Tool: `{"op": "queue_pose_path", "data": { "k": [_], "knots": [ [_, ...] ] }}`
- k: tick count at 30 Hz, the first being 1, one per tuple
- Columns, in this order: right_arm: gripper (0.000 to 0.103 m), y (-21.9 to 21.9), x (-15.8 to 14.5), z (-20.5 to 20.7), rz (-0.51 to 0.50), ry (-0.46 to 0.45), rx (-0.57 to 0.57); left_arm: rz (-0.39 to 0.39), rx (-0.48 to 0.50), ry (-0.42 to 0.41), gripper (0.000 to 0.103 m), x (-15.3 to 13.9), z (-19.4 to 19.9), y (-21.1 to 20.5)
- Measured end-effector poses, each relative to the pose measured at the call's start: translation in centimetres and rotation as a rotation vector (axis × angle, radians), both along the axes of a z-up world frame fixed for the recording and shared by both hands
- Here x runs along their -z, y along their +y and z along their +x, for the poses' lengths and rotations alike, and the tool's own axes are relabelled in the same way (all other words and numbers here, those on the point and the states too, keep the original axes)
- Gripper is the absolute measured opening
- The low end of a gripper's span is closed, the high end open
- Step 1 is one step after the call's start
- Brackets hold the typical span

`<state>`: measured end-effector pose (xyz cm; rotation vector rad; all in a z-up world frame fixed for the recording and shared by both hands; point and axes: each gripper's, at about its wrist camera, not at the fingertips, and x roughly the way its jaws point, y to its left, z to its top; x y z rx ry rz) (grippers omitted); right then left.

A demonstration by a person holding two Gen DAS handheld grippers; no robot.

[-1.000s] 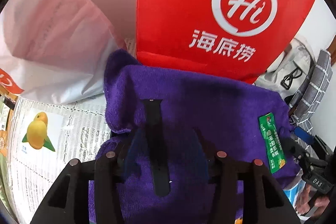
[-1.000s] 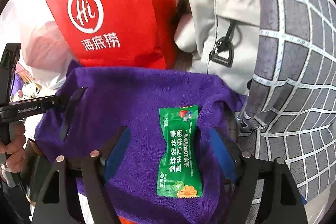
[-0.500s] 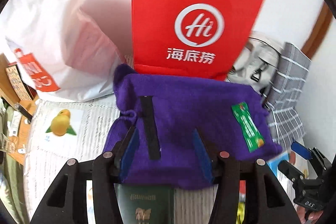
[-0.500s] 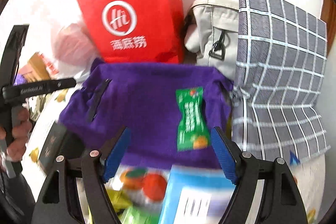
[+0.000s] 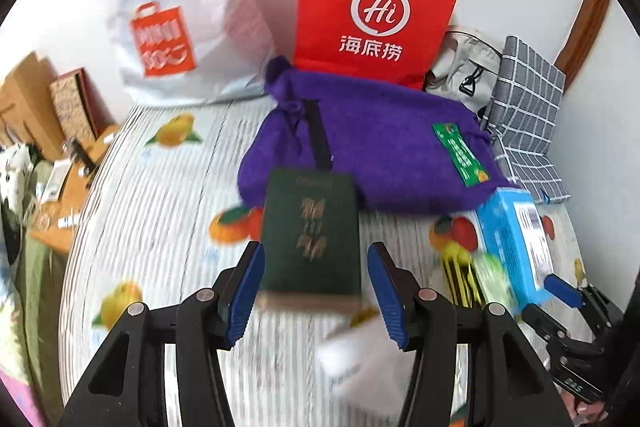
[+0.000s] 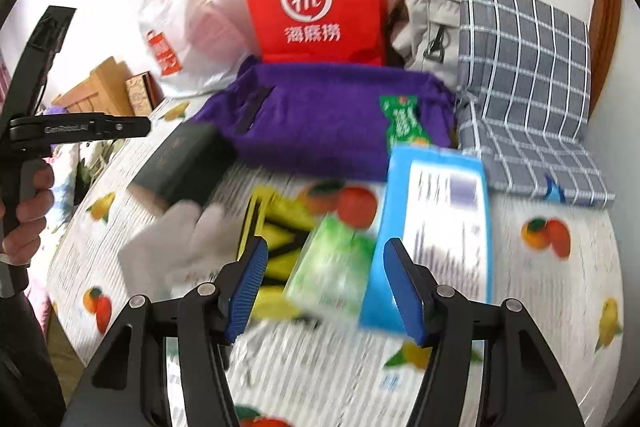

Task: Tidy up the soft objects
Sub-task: 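Close the left tool on the white cloth while the right tool moves to the green tissue pack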

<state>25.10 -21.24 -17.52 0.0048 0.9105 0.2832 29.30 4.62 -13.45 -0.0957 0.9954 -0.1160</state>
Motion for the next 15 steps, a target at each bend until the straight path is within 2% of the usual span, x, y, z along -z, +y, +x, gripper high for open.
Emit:
{"op": "queue_pose_path", "data": {
  "k": [7, 11, 12, 15],
  "knots": [
    [0.061, 2.5, 2.2, -1.5, -0.160, -0.047, -0.050, -0.045, -0.015, 0.034, 0.051, 2.0, -4.9, 1.5],
    [0.053, 3.5, 3.6, -0.6, -0.242, -0.036, -0.059, -0.035, -0.017, 0.045, 0.051, 3.0, -6.8, 1.8],
    [0.049, 3.7, 4.0, -0.4, -0.259, -0.035, -0.061, -0.033, -0.019, 0.049, 0.051, 3.3, -7.2, 2.0],
    [0.024, 3.9, 4.4, -0.1, -0.246, -0.037, -0.075, -0.046, -0.024, 0.059, 0.051, 3.7, -7.8, 2.5]
  ]
}}
